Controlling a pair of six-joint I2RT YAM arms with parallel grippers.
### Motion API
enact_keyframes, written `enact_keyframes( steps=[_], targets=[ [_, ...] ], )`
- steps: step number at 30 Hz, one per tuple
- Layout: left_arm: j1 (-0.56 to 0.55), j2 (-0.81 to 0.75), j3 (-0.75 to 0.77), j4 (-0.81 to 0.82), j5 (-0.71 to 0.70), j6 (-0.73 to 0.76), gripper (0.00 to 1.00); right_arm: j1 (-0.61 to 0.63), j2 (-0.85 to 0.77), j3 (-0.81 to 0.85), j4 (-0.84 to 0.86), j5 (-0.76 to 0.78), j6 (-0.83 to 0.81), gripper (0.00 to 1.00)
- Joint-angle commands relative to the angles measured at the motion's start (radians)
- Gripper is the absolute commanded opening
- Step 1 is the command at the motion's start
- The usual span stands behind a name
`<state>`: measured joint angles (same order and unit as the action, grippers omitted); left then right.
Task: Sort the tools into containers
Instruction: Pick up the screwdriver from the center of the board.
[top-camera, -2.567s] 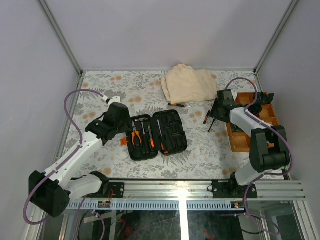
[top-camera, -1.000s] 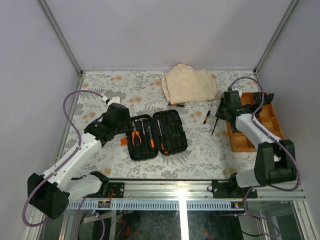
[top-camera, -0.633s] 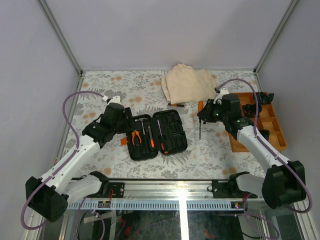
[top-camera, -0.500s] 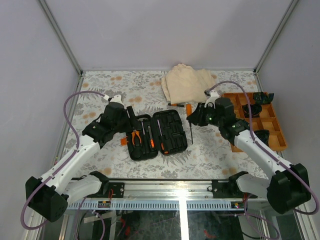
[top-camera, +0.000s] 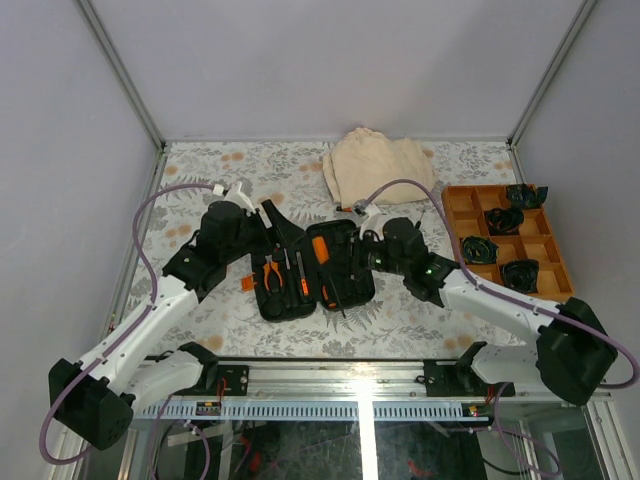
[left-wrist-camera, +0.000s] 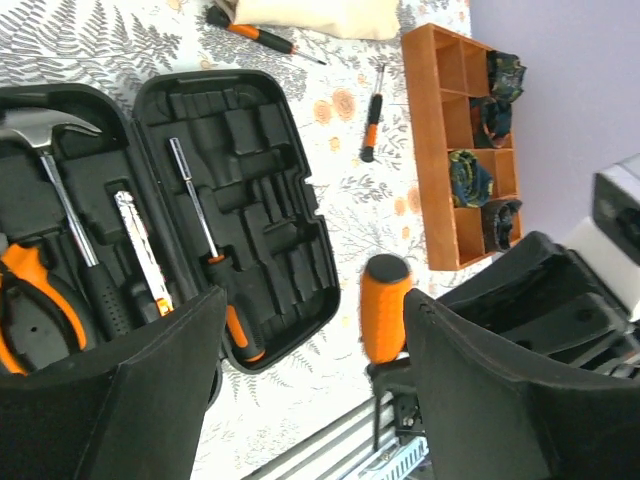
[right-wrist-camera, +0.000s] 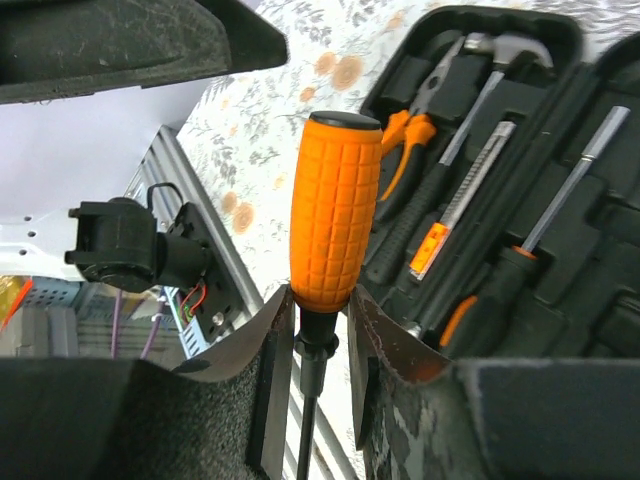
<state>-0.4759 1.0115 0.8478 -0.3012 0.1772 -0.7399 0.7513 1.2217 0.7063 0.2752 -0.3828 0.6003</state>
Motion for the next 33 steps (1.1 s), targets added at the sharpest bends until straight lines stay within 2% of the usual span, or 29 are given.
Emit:
enact_keyframes(
  steps=[1,8,14,16,22,24,27,30,33],
  targets=[
    [0.0,-0.044,-0.041,0.134,0.063,-0.072,0.71,0.066,0.06,0.09,0.142,-0.003,0.027,0.01],
    [-0.004,-0.039,-0.062,0.134,0.089,-0.088,0.7,0.115,0.119,0.131,0.227,0.013,0.054,0.01],
    [-0.007,-0.047,-0.069,0.125,0.101,-0.09,0.61,0.117,0.132,0.148,0.233,0.039,0.051,0.01],
    [-0.006,-0.046,-0.068,0.126,0.107,-0.09,0.55,0.115,0.138,0.156,0.234,0.032,0.05,0.01],
    [-0.008,-0.043,-0.062,0.13,0.118,-0.083,0.25,0.117,0.154,0.168,0.227,0.018,0.041,0.03],
    [-0.009,-0.04,-0.061,0.131,0.119,-0.081,0.13,0.116,0.153,0.167,0.226,0.02,0.033,0.08],
    [-0.009,-0.032,-0.054,0.121,0.12,-0.071,0.02,0.116,0.142,0.164,0.218,0.045,0.024,0.27],
    [-0.009,-0.033,-0.054,0.117,0.117,-0.066,0.0,0.115,0.13,0.166,0.199,0.085,0.009,0.44],
    [-0.009,-0.034,-0.052,0.113,0.117,-0.064,0.0,0.116,0.132,0.176,0.184,0.105,0.001,0.51]
  ],
)
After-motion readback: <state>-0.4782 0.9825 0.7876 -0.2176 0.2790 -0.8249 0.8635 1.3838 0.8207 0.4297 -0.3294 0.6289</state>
